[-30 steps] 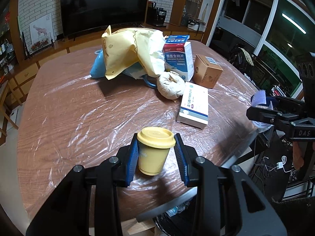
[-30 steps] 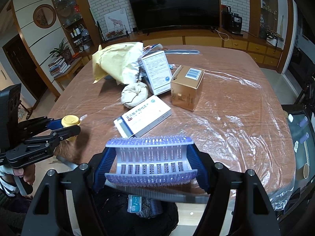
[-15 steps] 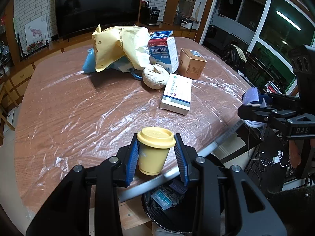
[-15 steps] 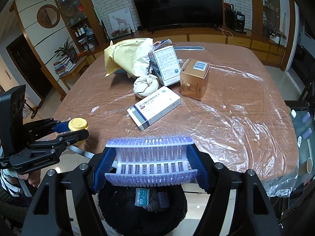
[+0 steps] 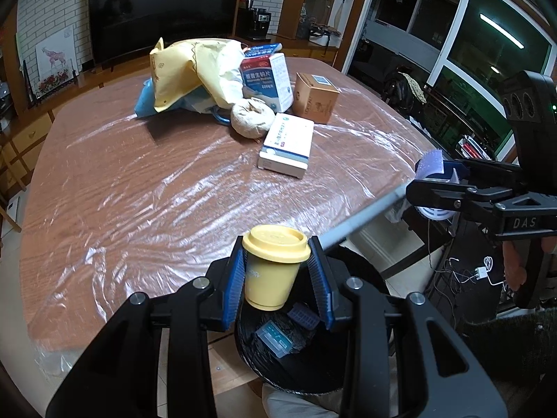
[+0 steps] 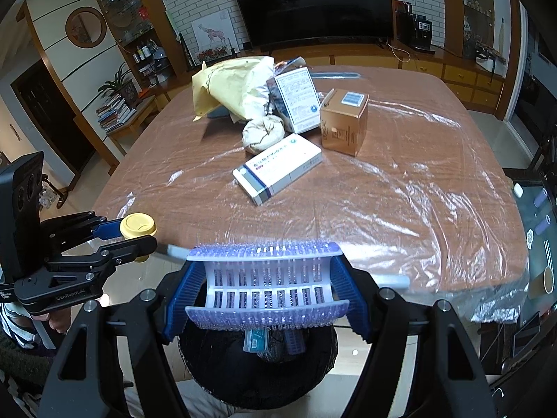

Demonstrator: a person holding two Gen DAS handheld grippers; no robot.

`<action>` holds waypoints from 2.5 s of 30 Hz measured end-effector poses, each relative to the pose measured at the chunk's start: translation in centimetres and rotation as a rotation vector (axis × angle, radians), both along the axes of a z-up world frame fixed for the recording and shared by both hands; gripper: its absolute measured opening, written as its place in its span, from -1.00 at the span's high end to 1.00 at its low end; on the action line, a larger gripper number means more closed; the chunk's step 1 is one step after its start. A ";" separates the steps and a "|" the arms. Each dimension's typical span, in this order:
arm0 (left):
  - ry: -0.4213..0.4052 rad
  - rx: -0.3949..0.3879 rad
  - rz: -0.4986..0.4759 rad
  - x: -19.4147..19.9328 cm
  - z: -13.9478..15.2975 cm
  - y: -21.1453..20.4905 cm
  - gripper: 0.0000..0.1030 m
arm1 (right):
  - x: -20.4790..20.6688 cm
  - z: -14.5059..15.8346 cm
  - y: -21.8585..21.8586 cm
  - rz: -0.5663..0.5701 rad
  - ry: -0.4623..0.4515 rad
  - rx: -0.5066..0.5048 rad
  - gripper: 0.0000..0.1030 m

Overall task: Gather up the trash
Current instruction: 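Carry the yellow cup and purple rollers in both tools over the trash bin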

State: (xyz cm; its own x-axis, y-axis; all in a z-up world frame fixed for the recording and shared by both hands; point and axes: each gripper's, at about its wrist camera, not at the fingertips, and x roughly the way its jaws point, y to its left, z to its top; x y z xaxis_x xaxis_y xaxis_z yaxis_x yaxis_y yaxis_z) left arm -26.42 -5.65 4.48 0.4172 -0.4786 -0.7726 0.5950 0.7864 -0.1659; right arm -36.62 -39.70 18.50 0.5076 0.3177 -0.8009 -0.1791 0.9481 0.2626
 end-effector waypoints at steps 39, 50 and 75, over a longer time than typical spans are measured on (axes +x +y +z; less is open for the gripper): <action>0.088 0.064 -0.097 -4.4 -4.6 -0.6 0.27 | -4.1 -4.4 2.3 0.041 0.137 -0.001 -0.37; 0.120 0.093 -0.107 -4.6 -6.6 -0.7 0.27 | -4.1 -6.4 2.7 0.054 0.178 -0.036 -0.37; 0.185 0.188 -0.126 -4.5 -11.2 -1.9 0.27 | -2.7 -10.2 3.1 0.049 0.253 -0.057 -0.37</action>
